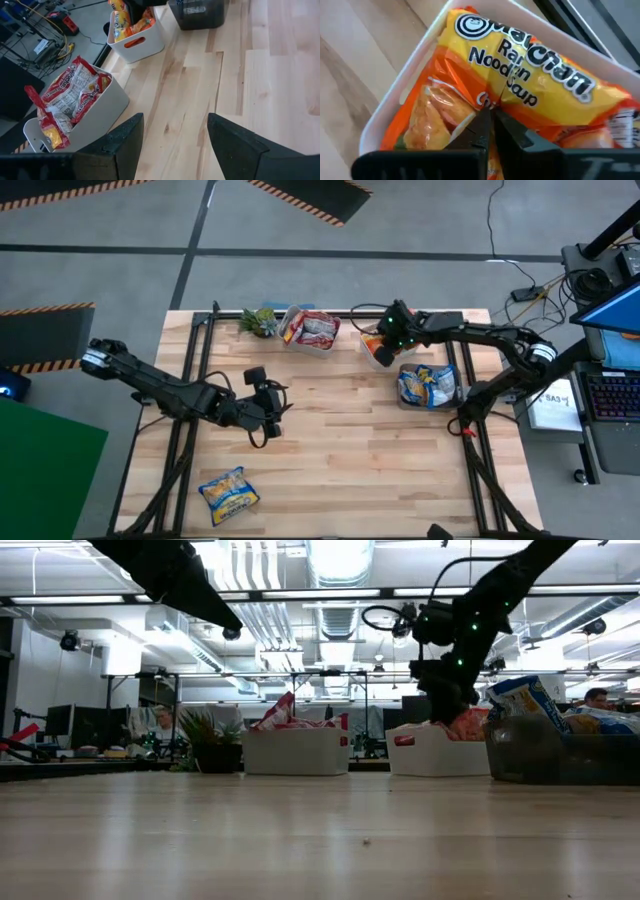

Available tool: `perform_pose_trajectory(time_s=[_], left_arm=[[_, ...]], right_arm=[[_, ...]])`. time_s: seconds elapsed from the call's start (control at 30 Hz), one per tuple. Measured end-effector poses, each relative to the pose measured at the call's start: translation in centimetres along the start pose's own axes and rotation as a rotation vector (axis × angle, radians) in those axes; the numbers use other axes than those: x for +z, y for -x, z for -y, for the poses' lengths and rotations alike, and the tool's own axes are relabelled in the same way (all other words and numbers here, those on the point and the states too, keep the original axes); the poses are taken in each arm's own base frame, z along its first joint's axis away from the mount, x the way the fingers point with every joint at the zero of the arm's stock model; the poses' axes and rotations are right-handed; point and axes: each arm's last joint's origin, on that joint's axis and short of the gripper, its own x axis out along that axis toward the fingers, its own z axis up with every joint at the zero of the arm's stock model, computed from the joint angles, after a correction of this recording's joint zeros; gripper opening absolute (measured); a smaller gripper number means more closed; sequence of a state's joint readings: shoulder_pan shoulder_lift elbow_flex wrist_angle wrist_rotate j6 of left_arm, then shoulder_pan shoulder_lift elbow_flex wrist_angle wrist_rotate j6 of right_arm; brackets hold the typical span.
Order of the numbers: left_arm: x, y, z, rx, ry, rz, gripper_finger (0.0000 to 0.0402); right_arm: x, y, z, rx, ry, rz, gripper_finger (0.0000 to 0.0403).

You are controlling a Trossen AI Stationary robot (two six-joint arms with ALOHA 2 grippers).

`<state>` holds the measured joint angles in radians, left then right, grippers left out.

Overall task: Sort Maruchan noodles
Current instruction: Put the orange noodle pack into the white bin, then put the blue noodle pack into the black bin

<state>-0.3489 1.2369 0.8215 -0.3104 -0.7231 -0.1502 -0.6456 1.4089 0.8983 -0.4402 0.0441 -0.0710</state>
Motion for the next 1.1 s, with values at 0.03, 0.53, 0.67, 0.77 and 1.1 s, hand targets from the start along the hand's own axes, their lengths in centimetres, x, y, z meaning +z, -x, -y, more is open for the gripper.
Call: perform_pose_trajectory(time_s=[0.03, 0.53, 0.67, 0.77, 1.1], left_arm=[[0.0, 0.0, 0.0, 0.000, 0.001, 0.001, 0.0204], [0.0, 0.0, 0.0, 0.000, 0.011, -0.002, 0.0204], [-0.6, 0.0, 0.0, -0.027, 0.033, -0.052, 0.0204], [-1.1, 0.1, 0.1, -0.087, 0.073, -0.110, 0.0204], [-2.9, 0.4, 1.3, -0.427, 0.365, -0.468, 0.0204]], right_arm=[[-0.2, -0.2, 0.0, 0.000, -0.006, 0.003, 0.0012], [3.1, 3.5, 0.3, 0.000, -0.041, 0.016, 0.0009], [3.9, 5.7, -0.5, 0.016, -0.039, 0.060, 0.0009], [3.8, 7.3, -1.8, 0.045, -0.021, 0.115, 0.0009], [0.6, 10.5, -8.4, 0.237, 0.045, 0.304, 0.0009]])
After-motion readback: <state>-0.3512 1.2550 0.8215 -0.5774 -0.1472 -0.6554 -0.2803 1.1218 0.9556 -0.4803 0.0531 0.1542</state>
